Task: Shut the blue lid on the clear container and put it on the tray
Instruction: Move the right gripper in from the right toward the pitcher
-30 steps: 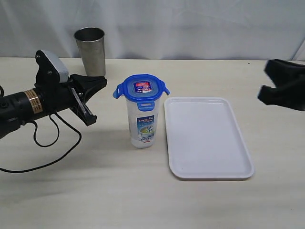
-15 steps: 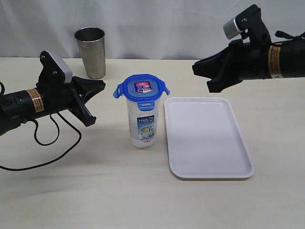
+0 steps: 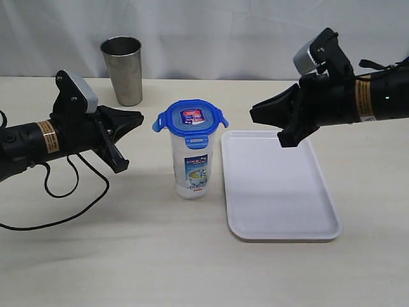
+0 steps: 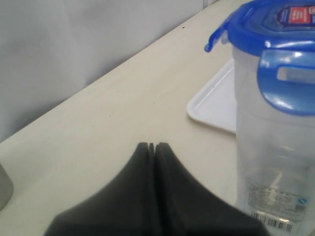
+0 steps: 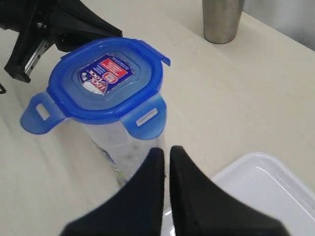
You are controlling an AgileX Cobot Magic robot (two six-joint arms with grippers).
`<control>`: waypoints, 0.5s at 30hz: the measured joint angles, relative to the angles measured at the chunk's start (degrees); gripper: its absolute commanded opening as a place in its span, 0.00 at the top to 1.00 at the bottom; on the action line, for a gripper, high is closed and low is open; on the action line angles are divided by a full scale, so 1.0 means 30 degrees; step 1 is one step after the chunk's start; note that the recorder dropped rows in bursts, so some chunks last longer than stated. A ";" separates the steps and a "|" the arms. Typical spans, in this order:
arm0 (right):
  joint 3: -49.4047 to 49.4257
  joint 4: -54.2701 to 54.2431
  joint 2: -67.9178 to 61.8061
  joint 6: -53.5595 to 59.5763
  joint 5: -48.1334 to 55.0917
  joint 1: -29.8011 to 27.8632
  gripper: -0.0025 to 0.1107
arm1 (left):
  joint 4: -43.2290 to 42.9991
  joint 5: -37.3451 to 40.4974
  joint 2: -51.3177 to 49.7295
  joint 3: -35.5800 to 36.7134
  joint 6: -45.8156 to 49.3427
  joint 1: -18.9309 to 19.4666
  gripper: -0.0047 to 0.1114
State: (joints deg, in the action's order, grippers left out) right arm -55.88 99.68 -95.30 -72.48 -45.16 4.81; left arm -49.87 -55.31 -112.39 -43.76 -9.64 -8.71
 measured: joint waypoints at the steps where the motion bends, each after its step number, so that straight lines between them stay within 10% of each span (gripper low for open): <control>1: 0.0000 -0.0259 -0.0049 0.0264 -0.0133 0.0000 0.94 | -0.0141 0.0000 0.0000 0.0000 -0.0048 0.0000 0.96; 15: 0.0000 -0.6222 -0.2710 0.5528 -0.0197 0.0000 0.94 | -0.2539 -0.0071 0.0000 -0.0028 -0.1334 0.0000 0.96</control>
State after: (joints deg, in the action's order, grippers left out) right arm -55.88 81.01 -103.43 -55.90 -45.75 4.81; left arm -57.48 -55.52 -112.39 -43.84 -13.64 -8.71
